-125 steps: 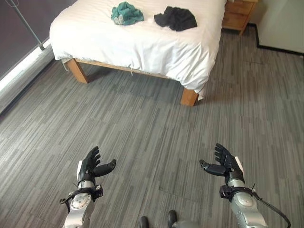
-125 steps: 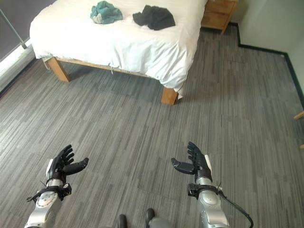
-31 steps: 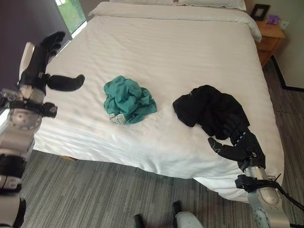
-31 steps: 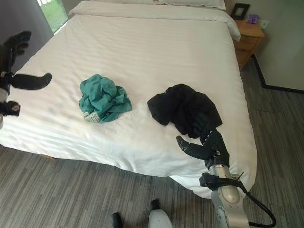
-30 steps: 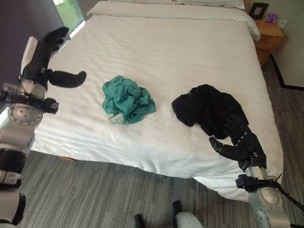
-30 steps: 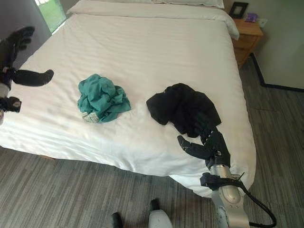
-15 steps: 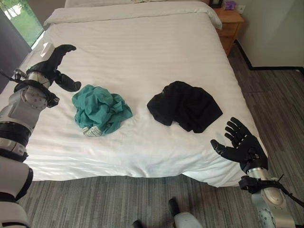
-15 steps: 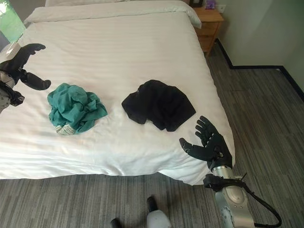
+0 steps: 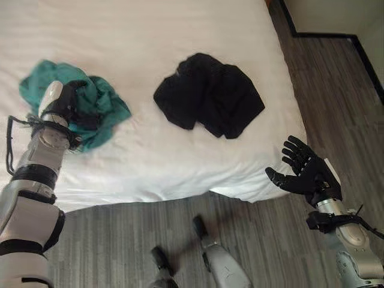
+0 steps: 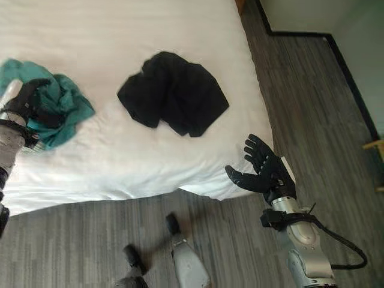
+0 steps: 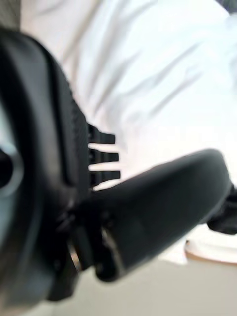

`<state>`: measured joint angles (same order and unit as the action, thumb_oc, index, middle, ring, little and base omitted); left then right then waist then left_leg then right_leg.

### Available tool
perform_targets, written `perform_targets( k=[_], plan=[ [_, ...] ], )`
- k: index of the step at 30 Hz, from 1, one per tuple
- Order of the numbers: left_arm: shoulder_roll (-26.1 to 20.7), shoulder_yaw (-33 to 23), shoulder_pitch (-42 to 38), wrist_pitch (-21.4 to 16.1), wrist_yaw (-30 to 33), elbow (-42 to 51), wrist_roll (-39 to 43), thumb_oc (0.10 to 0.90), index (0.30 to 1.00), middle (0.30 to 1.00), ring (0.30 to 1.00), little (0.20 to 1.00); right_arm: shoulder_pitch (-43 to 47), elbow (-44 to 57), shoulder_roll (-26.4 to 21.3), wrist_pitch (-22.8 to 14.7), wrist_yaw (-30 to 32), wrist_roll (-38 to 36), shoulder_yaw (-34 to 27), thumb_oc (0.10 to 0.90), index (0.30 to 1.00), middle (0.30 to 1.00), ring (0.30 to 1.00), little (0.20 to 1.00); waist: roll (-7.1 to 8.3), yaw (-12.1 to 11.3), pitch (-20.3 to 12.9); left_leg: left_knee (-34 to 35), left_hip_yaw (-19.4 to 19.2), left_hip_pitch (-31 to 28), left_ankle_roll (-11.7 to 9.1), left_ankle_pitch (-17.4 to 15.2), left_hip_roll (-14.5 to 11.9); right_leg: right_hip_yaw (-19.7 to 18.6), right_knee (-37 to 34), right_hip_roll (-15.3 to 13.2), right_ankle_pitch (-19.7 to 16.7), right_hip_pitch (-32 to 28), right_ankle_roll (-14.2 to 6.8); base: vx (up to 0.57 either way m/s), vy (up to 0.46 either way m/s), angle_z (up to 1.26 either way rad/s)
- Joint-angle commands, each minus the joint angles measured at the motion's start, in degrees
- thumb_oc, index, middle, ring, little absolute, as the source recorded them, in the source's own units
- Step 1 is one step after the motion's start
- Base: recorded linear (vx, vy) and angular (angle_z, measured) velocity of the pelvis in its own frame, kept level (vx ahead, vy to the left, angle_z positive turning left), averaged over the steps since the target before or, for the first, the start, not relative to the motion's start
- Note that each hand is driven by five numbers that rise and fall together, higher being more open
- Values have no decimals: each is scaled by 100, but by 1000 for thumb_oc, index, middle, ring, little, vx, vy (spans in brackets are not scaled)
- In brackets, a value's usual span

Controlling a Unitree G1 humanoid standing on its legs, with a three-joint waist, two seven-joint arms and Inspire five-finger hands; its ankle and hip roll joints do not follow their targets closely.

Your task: Pick up bed clothes into laundry basket.

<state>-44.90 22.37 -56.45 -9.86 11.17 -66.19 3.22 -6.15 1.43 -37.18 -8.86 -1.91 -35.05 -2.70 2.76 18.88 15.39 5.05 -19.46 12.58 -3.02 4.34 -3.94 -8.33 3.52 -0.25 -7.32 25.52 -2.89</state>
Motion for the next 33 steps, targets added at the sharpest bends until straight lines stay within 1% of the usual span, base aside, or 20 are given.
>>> perform_targets(
  k=[1, 5, 6, 7, 10, 11, 14, 16, 19, 21, 22, 23, 24, 25, 26, 27, 28, 30, 32, 33],
  plan=[
    [151, -223, -295, 526, -345, -814, -302, 800, 900, 900, 900, 900, 663, 712, 159, -539, 228, 17, -403, 800, 900, 900, 900, 900, 350, 105, 423, -5, 299, -241, -222, -34, -121, 9, -123, -21, -156, -232, -635, 0, 0, 0],
    [236, -632, -53, 765, -426, -1257, -244, 800, 900, 900, 900, 900, 470, 850, 296, -468, 280, 61, -484, 800, 900, 900, 900, 900, 404, 119, 413, -5, 227, -303, -232, -106, -134, -50, -170, 6, -167, -252, -622, 41, 2, -8],
    [93, -745, 12, 838, -459, -1336, -276, 546, 519, 519, 519, 519, 344, 907, 326, -481, 279, 36, -630, 800, 900, 900, 900, 900, 382, 117, 345, -5, 193, -398, -235, -176, -139, -75, -206, 10, -139, -322, -616, 82, 19, -15],
    [93, -748, 17, 837, -460, -1335, -277, 400, 300, 300, 300, 300, 339, 912, 324, -479, 279, 36, -629, 800, 900, 900, 900, 900, 381, 116, 346, -5, 190, -404, -236, -178, -140, -78, -208, 11, -139, -327, -616, 121, 30, -14],
    [-321, -822, -95, 788, -406, -1033, -68, 400, 300, 300, 300, 300, 206, 760, 220, -502, 290, 3, -880, 800, 900, 900, 900, 900, 219, 43, 184, -5, 125, -674, -252, -300, -160, -111, -270, 8, -17, -523, -595, 93, 26, -17],
    [-321, -822, -96, 788, -406, -1033, -68, 400, 300, 300, 300, 300, 207, 760, 220, -502, 290, 3, -881, 800, 900, 900, 900, 900, 220, 42, 186, -5, 124, -677, -252, -300, -160, -112, -271, 9, -17, -526, -594, 73, 14, -14],
    [-815, -944, -216, 428, -261, -68, 685, 400, 300, 300, 300, 300, 278, 403, 55, -456, 331, 27, -983, 800, 900, 900, 900, 900, -88, -157, -80, -5, 201, -1042, -271, -392, -126, -25, -354, -47, 98, -912, -576, 188, 11, -5],
    [-881, -938, -146, 383, -278, 84, 775, 400, 300, 300, 300, 300, 338, 362, -2, -433, 338, 67, -1000, 800, 900, 900, 900, 900, -131, -184, -160, -5, 227, -1104, -274, -381, -111, -1, -381, -75, 84, -1009, -572, 104, -2, -3],
    [-1081, -1103, 75, 108, -226, 986, 1329, 400, 300, 300, 300, 300, 499, 88, -240, -329, 426, 363, -1088, 800, 900, 900, 900, 900, -302, -315, -401, -5, 350, -1356, -277, -432, -53, 118, -426, -143, 160, -1381, -576, 149, -7, -4],
    [-1045, -1425, 438, -266, -94, 1956, 2240, 400, 300, 300, 300, 300, 682, -184, -538, -280, 581, 668, -1222, 800, 900, 900, 900, 900, -432, -424, -572, -5, 468, -1562, -276, -431, 19, 238, -280, -207, 259, -1614, -610, 109, 29, 18],
    [-1045, -1438, 451, -264, -93, 1962, 2238, 400, 300, 300, 300, 300, 686, -186, -542, -281, 582, 668, -1216, 800, 900, 900, 900, 900, -435, -420, -577, -5, 468, -1555, -276, -427, 20, 237, -281, -207, 256, -1608, -609, 47, 43, 22],
    [-1020, -1513, 562, -350, -55, 2234, 2500, 400, 300, 300, 300, 300, 814, -278, -674, -265, 634, 796, -1246, 800, 900, 900, 900, 900, -486, -473, -593, -5, 507, -1624, -259, -426, 43, 292, 26, -216, 305, -1570, -648, -41, 72, 24],
    [-967, -1613, 752, -484, -1, 2704, 2794, 400, 300, 300, 300, 300, 1084, -447, -987, -229, 775, 1133, -1264, 800, 900, 900, 900, 900, -560, -545, -532, -5, 532, -1787, -192, -495, 117, 350, 1031, -246, 98, -1359, -879, -68, 57, 23],
    [-1038, -1679, 838, -526, -27, 2880, 2872, 400, 300, 300, 300, 300, 1267, -542, -1218, -194, 789, 1291, -1239, 800, 900, 900, 900, 900, -555, -541, -486, -5, 539, -1847, -177, -479, 159, 227, 1506, -229, -265, -1120, -1094, -55, -9, 17],
    [-1064, -1648, 843, -592, -27, 3075, 2976, 400, 300, 300, 300, 300, 1361, -605, -1472, -168, 790, 1500, -1255, 800, 900, 900, 900, 900, -586, -513, -413, -5, 615, -1932, -169, -451, 102, 120, 2035, -115, -407, -930, -1211, -48, -100, 9],
    [-1059, -1629, 887, -680, -66, 3236, 3106, 400, 300, 300, 300, 300, 1483, -733, -1767, -144, 809, 1817, -1269, 800, 900, 900, 900, 900, -607, -510, -381, -5, 703, -1931, -178, -403, 41, -17, 2222, -23, -415, -787, -1211, -19, -89, 3],
    [-1049, -1658, 907, -683, -69, 3242, 3114, 400, 300, 300, 300, 300, 1520, -764, -1793, -154, 813, 1827, -1243, 800, 900, 900, 900, 900, -622, -500, -377, -5, 707, -1931, -182, -410, 45, -17, 2269, -24, -390, -765, -1211, -12, -48, 11],
    [-1054, -1704, 1076, -847, -155, 3434, 3317, 400, 300, 300, 300, 300, 1812, -948, -2185, -147, 905, 2128, -1164, 800, 900, 900, 900, 900, -643, -544, -441, -5, 783, -1978, -195, -380, 75, -89, 1915, -122, -152, -719, -1158, 76, -42, 26],
    [-1034, -1732, 1291, -922, -336, 3573, 3612, 400, 300, 300, 300, 300, 2395, -1201, -2525, -147, 967, 2146, -800, 800, 900, 900, 900, 900, -688, -638, -563, -5, 914, -2023, -241, -407, 84, 24, 849, -362, 61, -920, -940, 177, -163, 22],
    [-1018, -1695, 1420, -945, -393, 3705, 3735, 400, 300, 300, 300, 300, 2662, -1342, -2719, -155, 1011, 2172, -591, 800, 900, 900, 900, 900, -677, -672, -614, -5, 1040, -2074, -264, -413, 69, -75, 350, -396, 66, -1024, -881, 217, -317, 8]
  ],
)
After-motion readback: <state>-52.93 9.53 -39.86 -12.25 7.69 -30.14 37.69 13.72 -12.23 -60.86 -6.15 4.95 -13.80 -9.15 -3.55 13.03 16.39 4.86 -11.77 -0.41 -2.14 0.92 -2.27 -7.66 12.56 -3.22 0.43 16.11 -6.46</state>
